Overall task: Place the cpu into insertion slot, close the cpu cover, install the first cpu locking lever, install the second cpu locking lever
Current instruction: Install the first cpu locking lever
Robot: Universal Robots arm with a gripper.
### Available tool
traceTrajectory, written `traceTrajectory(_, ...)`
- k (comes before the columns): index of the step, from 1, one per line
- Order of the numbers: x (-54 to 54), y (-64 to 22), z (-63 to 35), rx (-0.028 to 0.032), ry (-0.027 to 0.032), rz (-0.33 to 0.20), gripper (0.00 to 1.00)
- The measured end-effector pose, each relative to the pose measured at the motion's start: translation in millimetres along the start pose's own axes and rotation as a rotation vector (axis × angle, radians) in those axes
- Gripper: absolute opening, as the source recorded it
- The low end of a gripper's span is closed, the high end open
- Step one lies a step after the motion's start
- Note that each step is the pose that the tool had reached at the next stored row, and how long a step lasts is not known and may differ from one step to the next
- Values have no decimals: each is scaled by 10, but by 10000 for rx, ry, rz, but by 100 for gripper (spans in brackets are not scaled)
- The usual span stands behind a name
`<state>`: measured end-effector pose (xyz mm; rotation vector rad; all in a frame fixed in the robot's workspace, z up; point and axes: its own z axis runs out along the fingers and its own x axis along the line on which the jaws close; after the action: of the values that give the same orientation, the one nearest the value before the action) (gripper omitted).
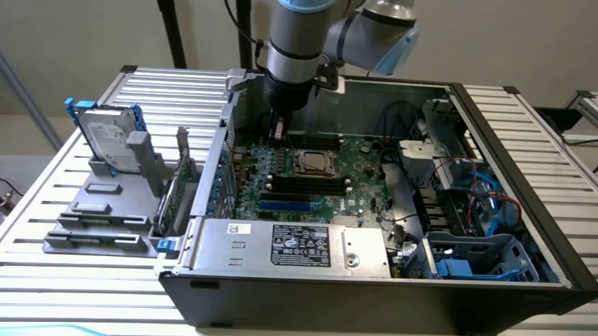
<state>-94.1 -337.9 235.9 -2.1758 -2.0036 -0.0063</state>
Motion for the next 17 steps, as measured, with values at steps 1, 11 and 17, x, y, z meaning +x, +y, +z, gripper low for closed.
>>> traceTrajectory(1, 1, -2, -9, -10, 41, 99, 11)
traceTrajectory(11, 4, -6, -33, -175, 301, 1396, 11)
traceTrajectory(17, 3, -23, -37, -205, 695, 1982, 11)
